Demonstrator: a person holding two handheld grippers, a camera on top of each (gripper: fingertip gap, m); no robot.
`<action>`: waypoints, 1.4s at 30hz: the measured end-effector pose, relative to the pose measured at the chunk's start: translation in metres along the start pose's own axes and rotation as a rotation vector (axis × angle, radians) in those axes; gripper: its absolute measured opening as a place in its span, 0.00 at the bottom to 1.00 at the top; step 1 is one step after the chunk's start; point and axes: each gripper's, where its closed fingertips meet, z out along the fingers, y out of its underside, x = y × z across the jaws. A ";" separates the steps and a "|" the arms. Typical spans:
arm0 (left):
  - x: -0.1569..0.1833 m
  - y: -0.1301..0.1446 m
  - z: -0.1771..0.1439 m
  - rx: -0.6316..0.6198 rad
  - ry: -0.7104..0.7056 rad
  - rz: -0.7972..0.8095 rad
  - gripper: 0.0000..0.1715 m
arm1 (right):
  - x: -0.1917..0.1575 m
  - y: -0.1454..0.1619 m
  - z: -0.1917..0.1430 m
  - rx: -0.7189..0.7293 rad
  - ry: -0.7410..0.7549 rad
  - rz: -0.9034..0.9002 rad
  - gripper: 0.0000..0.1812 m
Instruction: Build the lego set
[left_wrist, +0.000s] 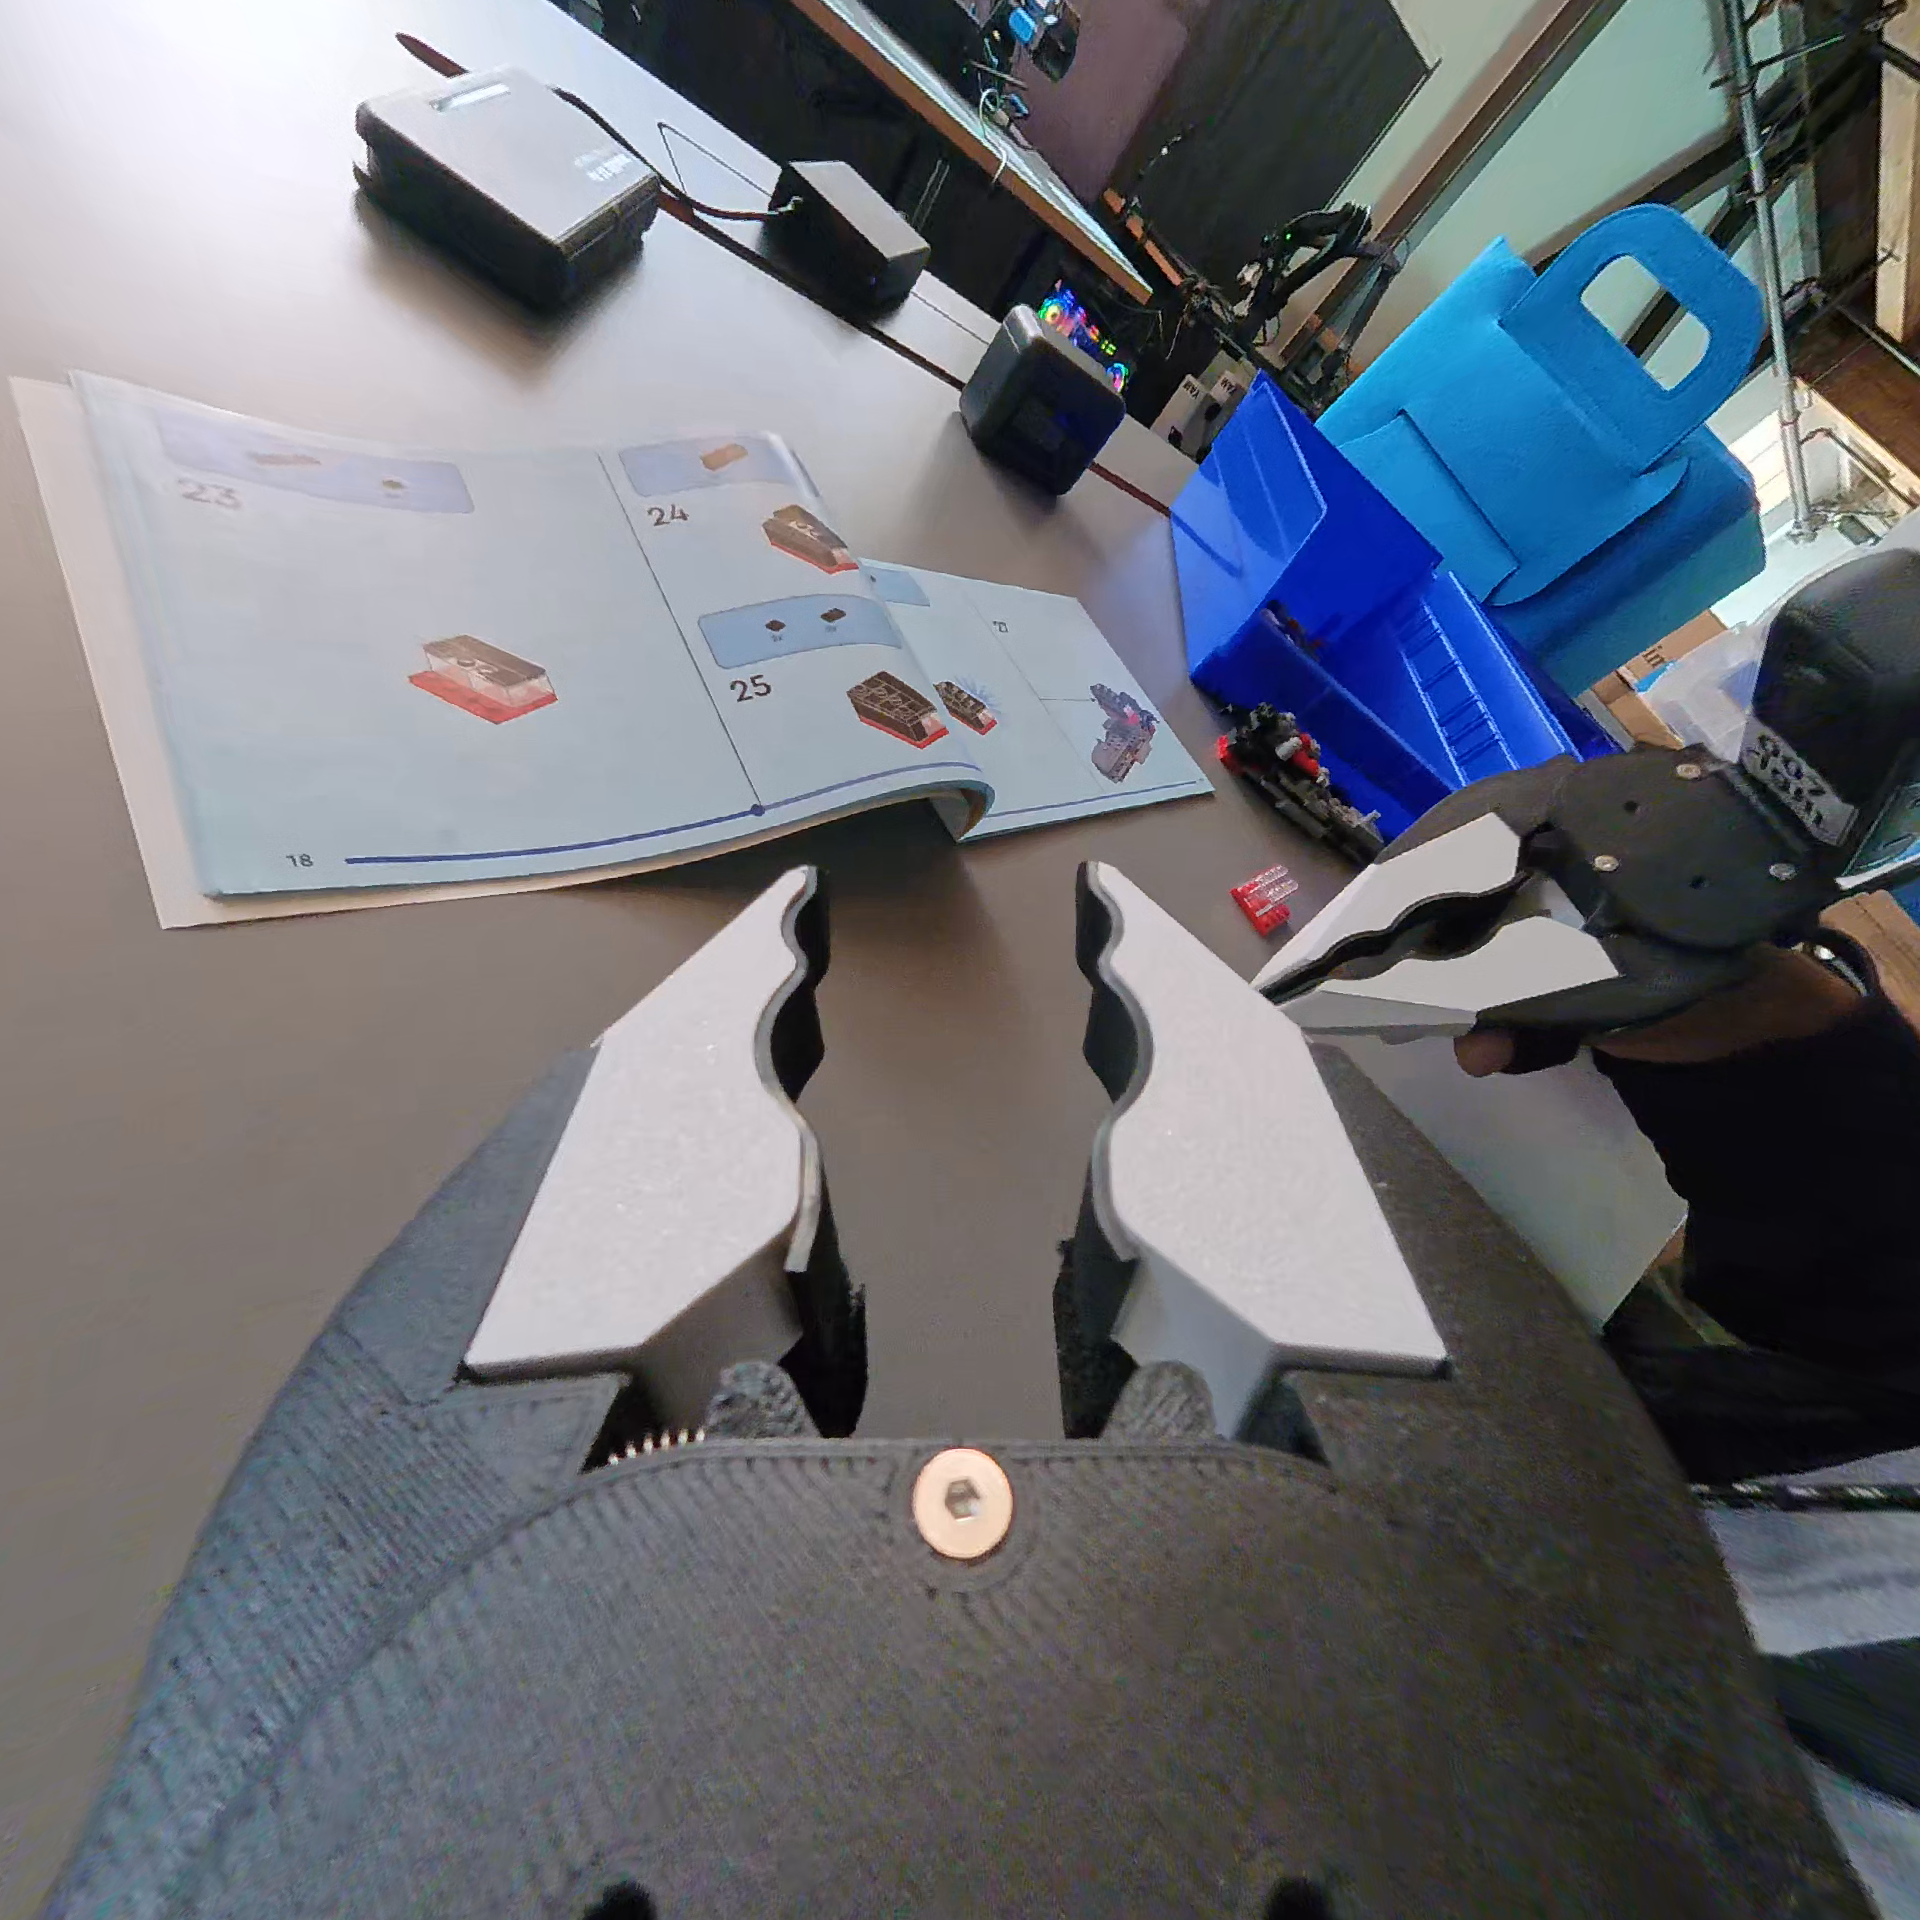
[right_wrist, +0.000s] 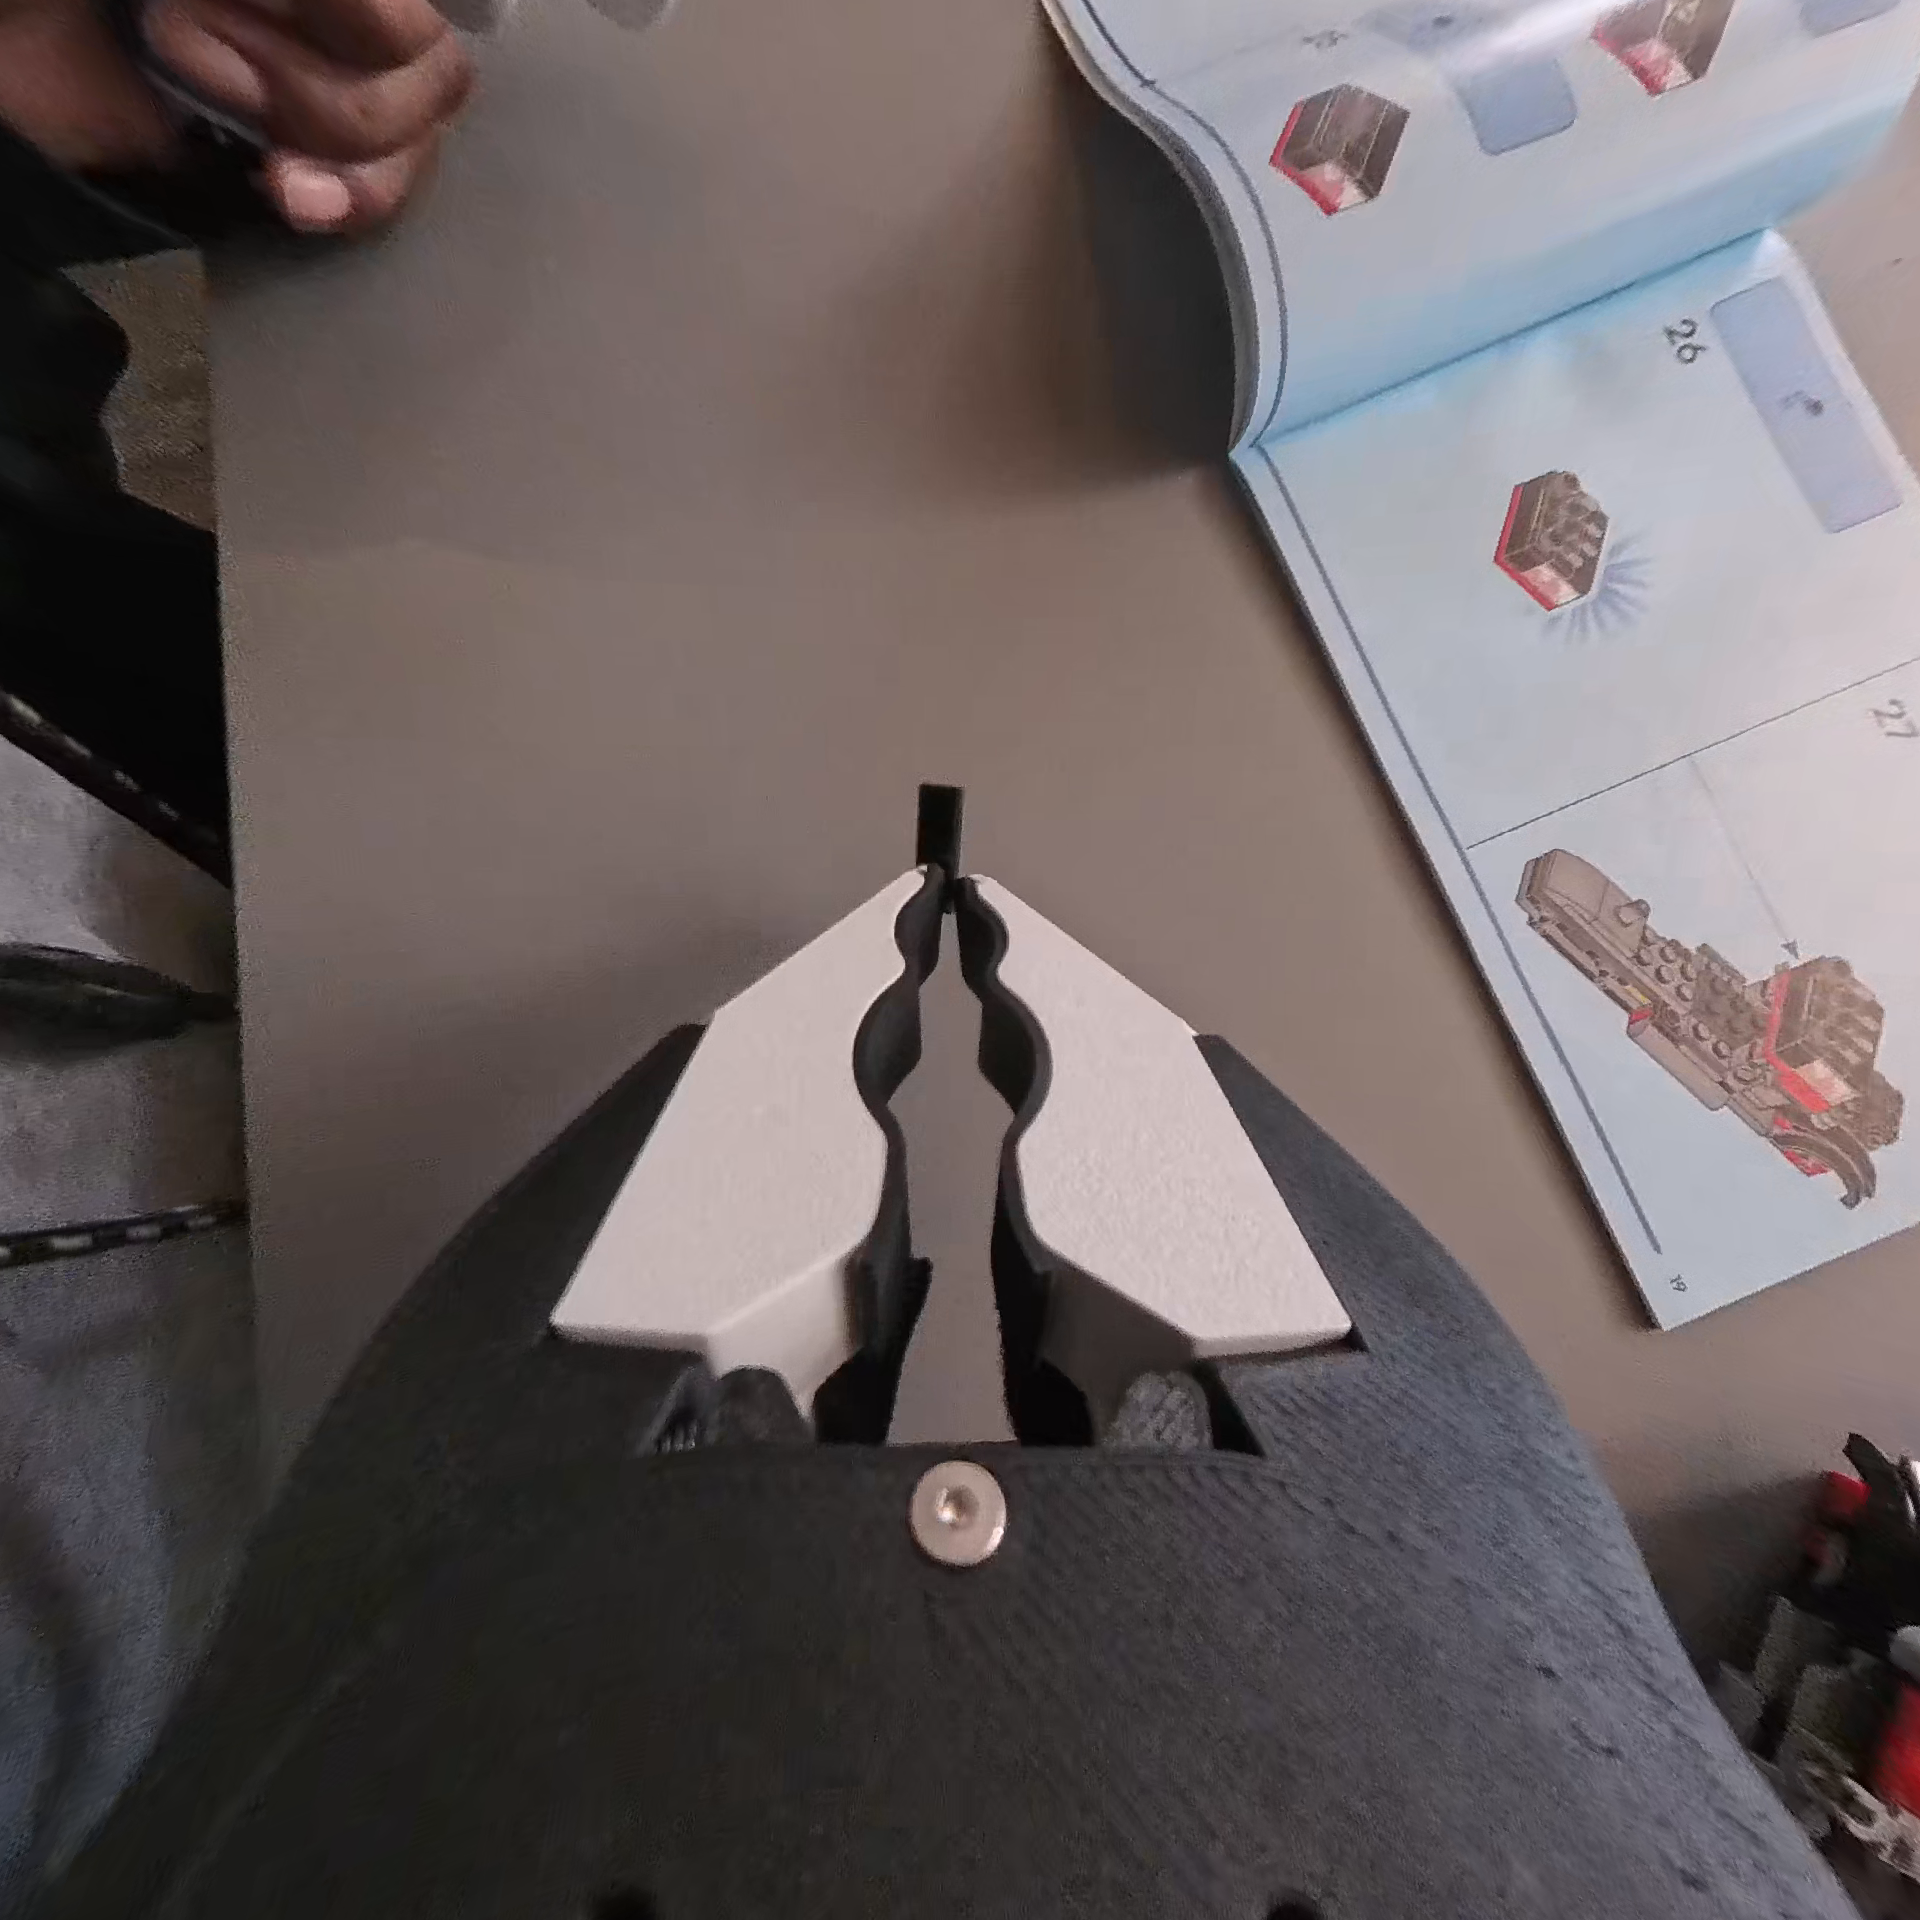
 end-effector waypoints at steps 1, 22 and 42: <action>0.000 0.000 0.000 -0.001 0.000 -0.002 0.28 | 0.001 0.000 0.000 0.005 0.003 0.005 0.03; 0.029 -0.006 0.047 0.005 -0.041 0.243 0.28 | 0.064 0.107 -0.166 0.475 0.478 0.383 0.10; 0.049 0.006 0.106 -0.114 -0.020 0.291 0.27 | 0.124 0.091 -0.258 0.279 0.325 0.216 0.09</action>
